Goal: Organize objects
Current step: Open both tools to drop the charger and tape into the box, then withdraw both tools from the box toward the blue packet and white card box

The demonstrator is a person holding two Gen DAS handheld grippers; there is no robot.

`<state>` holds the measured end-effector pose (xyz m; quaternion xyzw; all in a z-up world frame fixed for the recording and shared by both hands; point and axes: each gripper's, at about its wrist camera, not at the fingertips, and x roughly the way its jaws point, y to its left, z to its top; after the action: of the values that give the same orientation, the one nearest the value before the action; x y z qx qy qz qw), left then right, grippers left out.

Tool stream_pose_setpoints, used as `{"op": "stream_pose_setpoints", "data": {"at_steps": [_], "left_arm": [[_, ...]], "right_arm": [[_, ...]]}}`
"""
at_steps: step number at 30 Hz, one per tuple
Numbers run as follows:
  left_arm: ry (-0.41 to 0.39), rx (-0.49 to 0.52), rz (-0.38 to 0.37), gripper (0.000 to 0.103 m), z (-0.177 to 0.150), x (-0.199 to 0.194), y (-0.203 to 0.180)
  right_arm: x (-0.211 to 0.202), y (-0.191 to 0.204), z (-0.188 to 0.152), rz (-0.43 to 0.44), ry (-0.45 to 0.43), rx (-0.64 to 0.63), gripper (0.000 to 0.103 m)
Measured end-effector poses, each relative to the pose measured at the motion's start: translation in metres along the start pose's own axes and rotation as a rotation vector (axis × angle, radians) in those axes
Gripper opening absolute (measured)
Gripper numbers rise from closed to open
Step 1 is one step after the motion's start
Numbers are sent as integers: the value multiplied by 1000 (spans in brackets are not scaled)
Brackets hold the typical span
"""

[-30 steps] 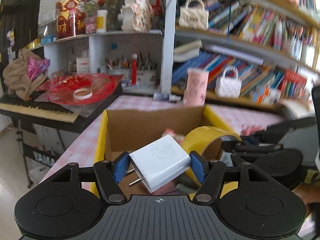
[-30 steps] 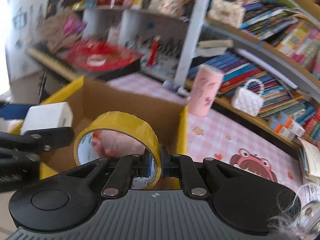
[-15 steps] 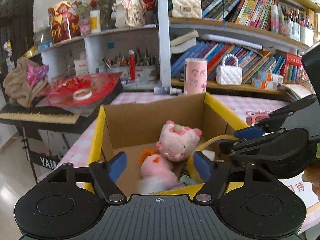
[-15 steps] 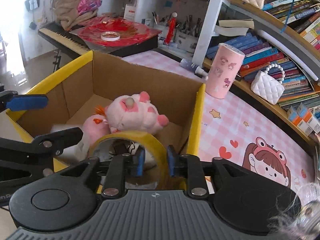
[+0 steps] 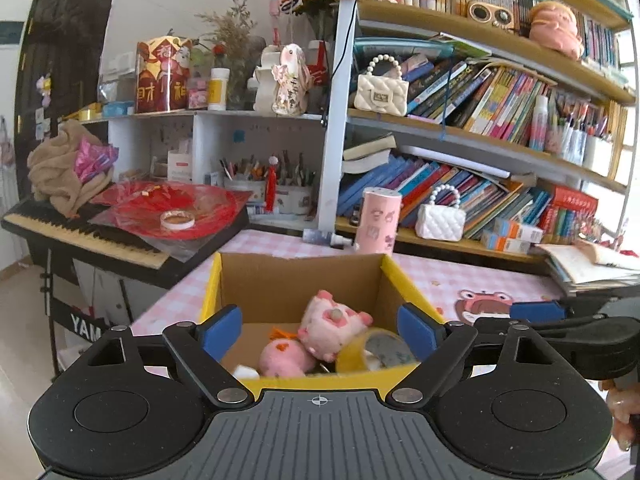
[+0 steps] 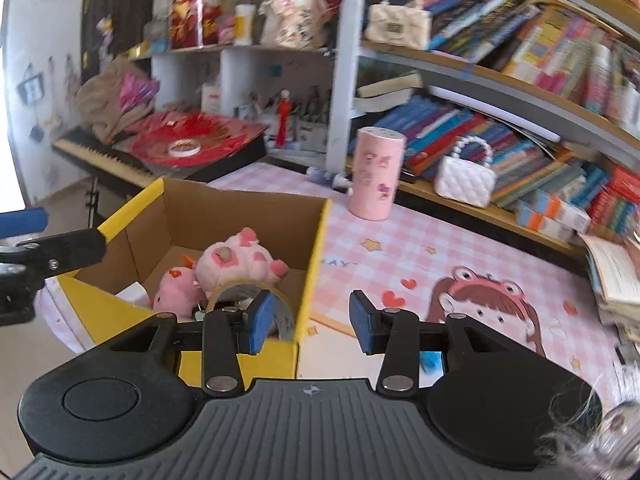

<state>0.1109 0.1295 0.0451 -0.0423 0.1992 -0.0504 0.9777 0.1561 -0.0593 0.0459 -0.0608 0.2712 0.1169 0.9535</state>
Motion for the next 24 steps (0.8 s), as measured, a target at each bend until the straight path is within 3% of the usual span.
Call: {"op": "stream_pose_setpoints", "data": {"at_steps": [5, 9, 16, 24], "left_arm": [[43, -25, -41, 90, -20, -17, -9], [70, -4, -30, 93, -36, -29, -19], [122, 87, 1, 95, -64, -39, -34], [165, 107, -22, 95, -74, -34, -52]], "right_arm": [[-23, -9, -24, -6, 29, 93, 40], [-41, -9, -48, -31, 49, 164, 43], [-64, 2, -96, -135, 50, 127, 51], [-73, -7, -119, -183, 85, 123, 59]]}}
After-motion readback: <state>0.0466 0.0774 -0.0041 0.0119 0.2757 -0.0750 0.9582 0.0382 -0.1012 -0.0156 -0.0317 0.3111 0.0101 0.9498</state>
